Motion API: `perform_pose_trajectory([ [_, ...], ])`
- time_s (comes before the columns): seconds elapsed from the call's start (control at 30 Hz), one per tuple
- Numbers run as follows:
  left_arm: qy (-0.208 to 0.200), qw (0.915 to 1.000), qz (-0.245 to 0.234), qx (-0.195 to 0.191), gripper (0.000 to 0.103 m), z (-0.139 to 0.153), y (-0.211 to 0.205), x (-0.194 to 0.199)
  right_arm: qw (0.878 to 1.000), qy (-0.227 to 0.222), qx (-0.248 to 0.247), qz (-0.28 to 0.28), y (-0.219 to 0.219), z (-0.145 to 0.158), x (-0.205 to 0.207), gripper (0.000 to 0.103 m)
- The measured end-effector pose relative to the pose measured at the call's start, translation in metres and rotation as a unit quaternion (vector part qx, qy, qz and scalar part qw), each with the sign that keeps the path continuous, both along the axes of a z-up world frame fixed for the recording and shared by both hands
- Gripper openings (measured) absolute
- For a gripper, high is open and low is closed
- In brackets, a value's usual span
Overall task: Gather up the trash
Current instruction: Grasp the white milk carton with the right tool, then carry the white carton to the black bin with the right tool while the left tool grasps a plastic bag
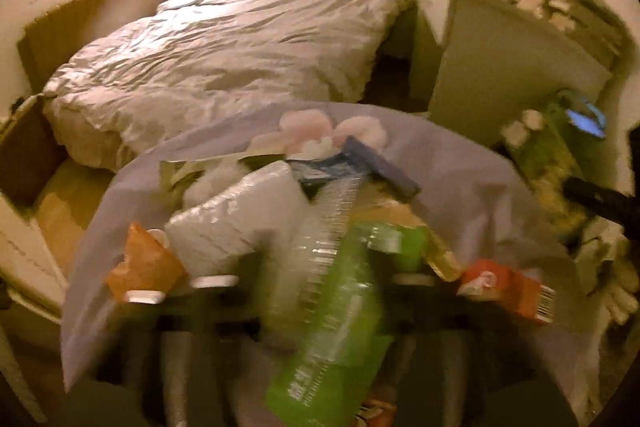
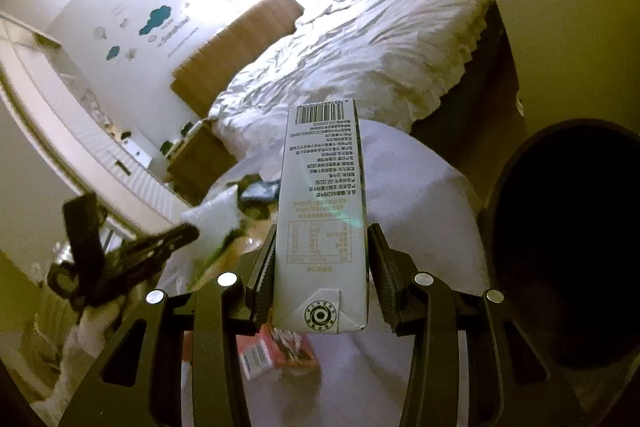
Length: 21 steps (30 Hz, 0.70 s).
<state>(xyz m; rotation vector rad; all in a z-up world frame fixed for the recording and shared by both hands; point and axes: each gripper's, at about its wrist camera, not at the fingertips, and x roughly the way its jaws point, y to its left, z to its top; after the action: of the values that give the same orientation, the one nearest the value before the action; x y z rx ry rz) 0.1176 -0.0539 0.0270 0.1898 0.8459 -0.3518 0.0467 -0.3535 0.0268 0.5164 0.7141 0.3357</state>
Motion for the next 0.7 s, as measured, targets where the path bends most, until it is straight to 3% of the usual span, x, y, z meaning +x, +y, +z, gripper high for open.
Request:
perform_pose_trajectory([
  [0.1, 0.001, 0.9998, -0.021, 0.008, 0.087, -0.003, -0.010, 0.002, 1.000, 0.008, -0.001, 0.008, 0.002, -0.010, -0.007, 0.043],
  [0.13, 0.004, 0.9995, -0.028, 0.012, 0.084, -0.006, -0.014, 0.004, 1.000, 0.011, -0.003, 0.010, 0.005, -0.013, -0.007, 0.044],
  [0.2, 0.026, 0.9989, -0.034, 0.017, 0.057, -0.015, -0.019, 0.009, 1.000, 0.018, -0.003, 0.017, 0.007, -0.020, -0.008, 0.044],
  [0.37, 0.051, 0.9985, -0.015, -0.015, 0.046, -0.024, -0.014, 0.020, 0.999, 0.024, -0.013, 0.028, 0.017, -0.028, -0.009, 0.043],
  [0.47, 0.044, 0.9989, -0.010, -0.017, 0.040, -0.018, -0.015, 0.016, 0.999, 0.019, 0.000, 0.032, 0.013, -0.028, -0.014, 0.042],
  [0.5, 0.040, 0.9990, -0.007, -0.017, 0.026, -0.014, -0.016, 0.013, 0.999, 0.016, 0.009, 0.033, 0.010, -0.027, -0.014, 0.042],
  [0.53, 0.037, 0.9991, -0.004, -0.023, 0.019, -0.009, -0.018, 0.011, 0.999, 0.013, 0.016, 0.033, 0.007, -0.026, -0.014, 0.042],
  [0.7, 0.006, 0.9980, -0.017, -0.060, 0.013, 0.026, -0.044, -0.004, 0.998, -0.023, 0.055, -0.001, -0.032, -0.009, -0.028, 0.042],
])
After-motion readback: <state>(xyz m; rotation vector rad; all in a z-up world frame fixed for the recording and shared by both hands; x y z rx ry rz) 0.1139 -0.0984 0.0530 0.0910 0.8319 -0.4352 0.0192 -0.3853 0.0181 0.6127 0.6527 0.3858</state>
